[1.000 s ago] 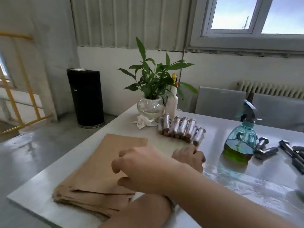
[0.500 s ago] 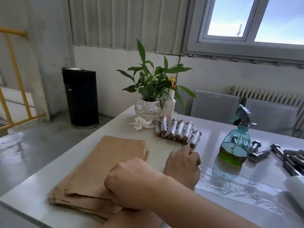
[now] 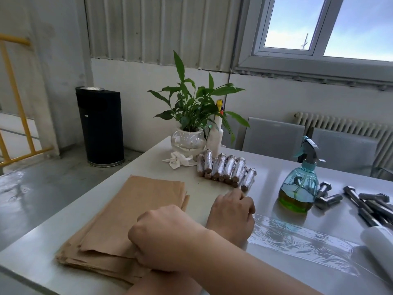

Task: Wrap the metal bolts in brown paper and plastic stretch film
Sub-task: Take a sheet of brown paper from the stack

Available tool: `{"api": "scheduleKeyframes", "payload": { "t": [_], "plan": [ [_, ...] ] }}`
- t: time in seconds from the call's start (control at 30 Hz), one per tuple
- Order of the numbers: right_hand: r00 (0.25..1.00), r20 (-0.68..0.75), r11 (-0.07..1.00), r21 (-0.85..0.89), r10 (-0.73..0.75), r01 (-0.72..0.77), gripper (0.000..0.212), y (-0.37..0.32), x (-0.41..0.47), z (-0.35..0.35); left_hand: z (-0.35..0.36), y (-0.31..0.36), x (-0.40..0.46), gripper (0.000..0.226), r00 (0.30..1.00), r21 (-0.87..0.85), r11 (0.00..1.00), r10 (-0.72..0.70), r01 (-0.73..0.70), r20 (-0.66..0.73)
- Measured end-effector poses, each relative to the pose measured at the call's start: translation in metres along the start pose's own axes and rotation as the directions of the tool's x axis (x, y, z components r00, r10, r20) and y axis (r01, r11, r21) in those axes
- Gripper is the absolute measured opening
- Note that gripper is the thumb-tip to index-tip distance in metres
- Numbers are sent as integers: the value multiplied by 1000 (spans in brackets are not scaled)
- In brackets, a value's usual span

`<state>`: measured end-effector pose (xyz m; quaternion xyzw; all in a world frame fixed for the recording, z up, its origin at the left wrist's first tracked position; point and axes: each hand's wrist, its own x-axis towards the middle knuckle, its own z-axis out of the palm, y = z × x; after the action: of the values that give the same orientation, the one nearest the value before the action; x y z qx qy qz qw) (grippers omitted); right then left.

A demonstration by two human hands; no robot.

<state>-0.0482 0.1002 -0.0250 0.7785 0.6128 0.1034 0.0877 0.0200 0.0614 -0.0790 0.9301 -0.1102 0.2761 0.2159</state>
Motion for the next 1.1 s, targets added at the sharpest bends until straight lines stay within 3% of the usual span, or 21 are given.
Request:
{"api": "scheduleKeyframes", "payload": {
  "t": [0.23, 0.4, 0.5, 0.6, 0.73, 0.9, 1.1],
  "plan": [
    [1000, 20, 1000, 8, 8, -8, 19, -2, 3, -5, -2, 0, -1, 20, 1000, -13, 1000, -6, 6, 15],
    [999, -22, 999, -38, -23, 22, 40, -6, 3, -4, -2, 0, -1, 20, 1000, -22, 1000, -2, 3, 13],
    [998, -52, 999, -25, 24, -26, 42, -5, 6, -2, -4, 0, -1, 20, 1000, -36, 999, -8, 8, 18],
    [984, -68, 982, 105, 168, -160, 36, -2, 9, 1, -4, 1, -1, 19, 1000, -44, 999, -4, 5, 18],
    [951, -26, 913, 290, 308, -287, 9, 0, 11, 0, -4, 0, -1, 19, 1000, -30, 1000, -4, 5, 29],
    [936, 52, 863, 374, 347, -340, 14, 3, 10, 5, -4, 1, -1, 20, 1000, -34, 999, -10, 11, 28],
    [893, 120, 691, 592, 433, -415, 5, 17, 11, 8, -5, 1, 0, 21, 1000, -19, 1000, -3, 4, 22]
  ]
}}
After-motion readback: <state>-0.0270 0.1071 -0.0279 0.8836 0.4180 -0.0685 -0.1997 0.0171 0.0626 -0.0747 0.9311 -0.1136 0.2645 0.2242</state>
